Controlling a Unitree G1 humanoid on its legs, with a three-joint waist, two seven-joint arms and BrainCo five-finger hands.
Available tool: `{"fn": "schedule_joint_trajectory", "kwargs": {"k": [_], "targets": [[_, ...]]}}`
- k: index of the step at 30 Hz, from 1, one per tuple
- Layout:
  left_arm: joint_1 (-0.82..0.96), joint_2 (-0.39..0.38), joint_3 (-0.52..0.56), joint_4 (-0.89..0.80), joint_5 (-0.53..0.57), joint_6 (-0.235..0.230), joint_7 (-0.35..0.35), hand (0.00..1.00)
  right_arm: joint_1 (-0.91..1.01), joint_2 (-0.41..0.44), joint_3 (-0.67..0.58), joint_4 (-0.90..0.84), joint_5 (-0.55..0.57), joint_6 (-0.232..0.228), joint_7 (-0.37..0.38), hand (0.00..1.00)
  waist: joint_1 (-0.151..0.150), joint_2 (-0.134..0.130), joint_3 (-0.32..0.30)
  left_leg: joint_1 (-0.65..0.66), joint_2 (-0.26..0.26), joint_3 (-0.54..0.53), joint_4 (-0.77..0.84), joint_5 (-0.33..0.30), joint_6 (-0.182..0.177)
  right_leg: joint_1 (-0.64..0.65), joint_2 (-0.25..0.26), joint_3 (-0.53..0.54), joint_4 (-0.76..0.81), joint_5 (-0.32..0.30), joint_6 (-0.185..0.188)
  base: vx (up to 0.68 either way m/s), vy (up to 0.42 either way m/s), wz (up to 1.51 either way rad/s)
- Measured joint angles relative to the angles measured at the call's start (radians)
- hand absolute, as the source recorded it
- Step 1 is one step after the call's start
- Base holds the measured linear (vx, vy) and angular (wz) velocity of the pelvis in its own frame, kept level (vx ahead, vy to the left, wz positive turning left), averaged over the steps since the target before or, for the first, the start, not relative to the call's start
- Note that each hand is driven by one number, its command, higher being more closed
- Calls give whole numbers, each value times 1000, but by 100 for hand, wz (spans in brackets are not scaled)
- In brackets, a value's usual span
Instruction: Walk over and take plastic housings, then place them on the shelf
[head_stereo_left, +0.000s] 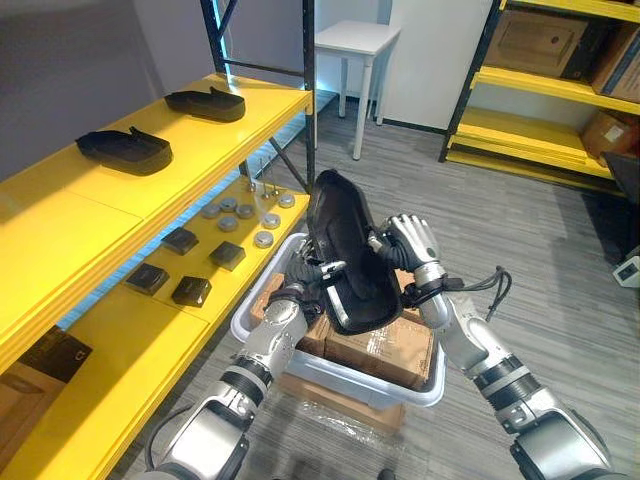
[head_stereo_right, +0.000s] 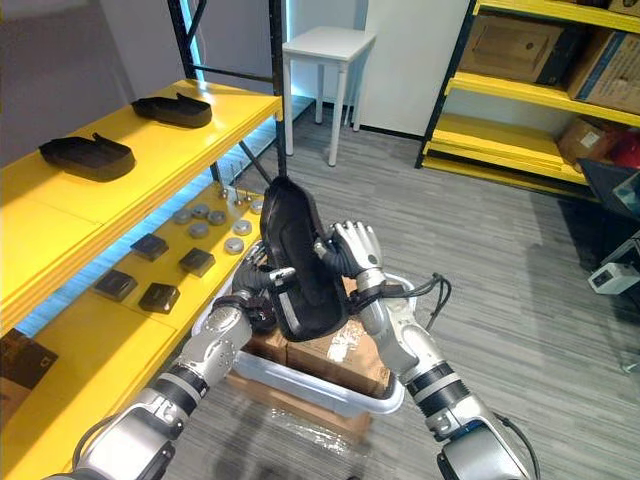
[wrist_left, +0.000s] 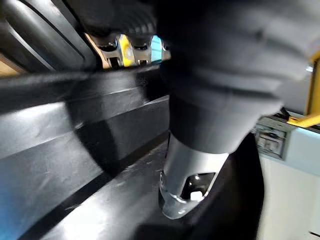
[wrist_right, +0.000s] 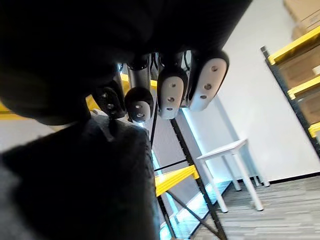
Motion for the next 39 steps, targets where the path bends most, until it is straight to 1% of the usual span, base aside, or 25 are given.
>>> {"fn": "schedule_joint_trajectory", "kwargs": {"k": [3, 6, 7, 9, 14, 15, 18, 20, 23, 26, 29, 30, 31, 33, 34, 35, 36, 37, 38, 39], "targets": [[-2, -9, 3, 35, -89, -1, 9, 0, -28, 4, 46, 0, -1, 0, 0, 100, -1, 0, 0, 0, 0, 0, 0, 0, 0, 0, 0, 0, 0, 0, 0, 0, 0, 0], [-7, -19, 13, 48, -176, -17, 43, 0, -28, 27, 49, 0, -1, 0, -7, 100, -1, 0, 0, 0, 0, 1, -2, 0, 0, 0, 0, 0, 0, 0, 0, 34, 4, 0], [-15, -25, 16, 59, -212, -29, 53, 100, -29, 37, 57, 0, 0, 0, -20, 100, -1, 0, 0, 1, 0, 1, -2, 0, 0, -1, 0, 1, -1, 0, 0, 35, 4, -2], [-20, -36, 36, 67, -246, -38, 69, 100, -31, 43, 71, -1, 0, 0, -41, 100, -2, 0, 0, 1, 0, 3, -4, 0, 0, -2, 0, 2, -1, 0, 0, 34, 4, -2], [-21, -85, 74, 54, -391, -102, 74, 100, -31, 49, 76, -2, 1, 0, -87, 100, -2, 0, 0, 4, 0, 5, -8, 0, 0, -2, 0, 3, -1, 0, 0, 13, 2, 0], [-20, -89, 78, 48, -403, -106, 74, 100, -31, 49, 76, -3, 1, 0, -91, 100, -3, 0, 0, 4, 0, 6, -8, 0, 0, -2, 0, 3, -1, 0, 0, 0, 0, 0], [-20, -100, 94, 19, -423, -118, 70, 100, -31, 47, 73, -13, 2, -1, -111, 100, -4, 0, 0, 5, 0, 6, -8, 0, 0, -2, 0, 4, -1, 0, 0, 0, 0, 0], [-20, -100, 97, -4, -442, -129, 63, 100, -27, 40, 66, -25, 5, -12, -124, 100, -4, 0, -1, 7, 0, 6, -8, 0, 0, 0, 0, 4, -1, 0, 0, 0, 0, 0], [-3, -97, 104, -35, -442, -135, 38, 100, -10, 37, 64, -64, 5, -24, -130, 100, -4, 0, -1, 11, 1, 4, -9, 0, 0, 5, 0, 3, -1, 0, 0, 1, 0, 1], [68, -88, 102, -129, -442, -138, 28, 100, 48, 38, 49, -126, 5, -49, -130, 100, -1, 0, -1, 14, 1, -5, -9, 0, 0, 16, 0, -3, -1, -1, 1, 3, -1, 11], [166, -79, 98, -224, -435, -138, 24, 100, 150, 64, 21, -181, 6, -80, -130, 100, 0, 0, -1, 10, 0, -33, -8, 0, 0, 29, -2, -31, -1, -9, 7, 11, -8, 25], [206, -74, 93, -256, -405, -138, 24, 100, 198, 78, 13, -205, 21, -91, -130, 0, 3, 0, -2, 4, 0, -48, -8, 0, -1, 34, -2, -44, -1, -13, 8, 0, -16, 38], [249, -66, 92, -293, -381, -137, 24, 100, 241, 99, 5, -211, 43, -113, -129, 0, 4, 0, -2, -2, -1, -66, -6, 0, -1, 39, -2, -62, -1, -16, 8, 1, -17, 42], [286, -58, 102, -320, -329, -136, 25, 100, 284, 128, 2, -210, 83, -133, -128, 0, 10, 0, -2, -8, 0, -89, -7, 3, -4, 46, -2, -85, -1, -21, 7, 12, -19, 39], [327, -58, 135, -360, -290, -135, 25, 100, 327, 160, -13, -201, 121, -141, -119, 0, 26, 1, -2, -11, 0, -106, -6, 5, -6, 53, -1, -102, -1, -25, 6, 12, -24, 39], [340, -58, 147, -378, -268, -135, 26, 100, 343, 171, -17, -198, 138, -144, -113, 0, 30, 2, -3, -21, -1, -116, -5, 6, -8, 55, 0, -115, -1, -28, 5, -3, -37, 59], [368, -58, 187, -428, -195, -133, 28, 100, 367, 191, -27, -191, 186, -152, -99, 0, 30, 3, -4, -37, -4, -149, -5, 10, -11, 60, -1, -147, -1, -37, 6, -7, -39, 72], [392, -58, 213, -484, -121, -133, 30, 100, 379, 214, -45, -163, 230, -167, -80, 0, 33, 3, -4, -57, -4, -158, -4, 13, -4, 61, -4, -182, 0, -42, 3, -3, -41, 97], [396, -59, 236, -508, -79, -133, 33, 100, 382, 228, -64, -143, 250, -170, -66, 0, 31, 5, -4, -80, 6, -104, 0, 10, 15, 65, -11, -223, 0, -48, 3, 14, -32, 96], [395, -60, 247, -523, -43, -131, 35, 100, 382, 233, -77, -129, 266, -170, -61, 0, 27, 7, -4, -98, 21, -37, 5, 12, 42, 67, -17, -252, 1, -52, 4, 31, -21, 121]]}}
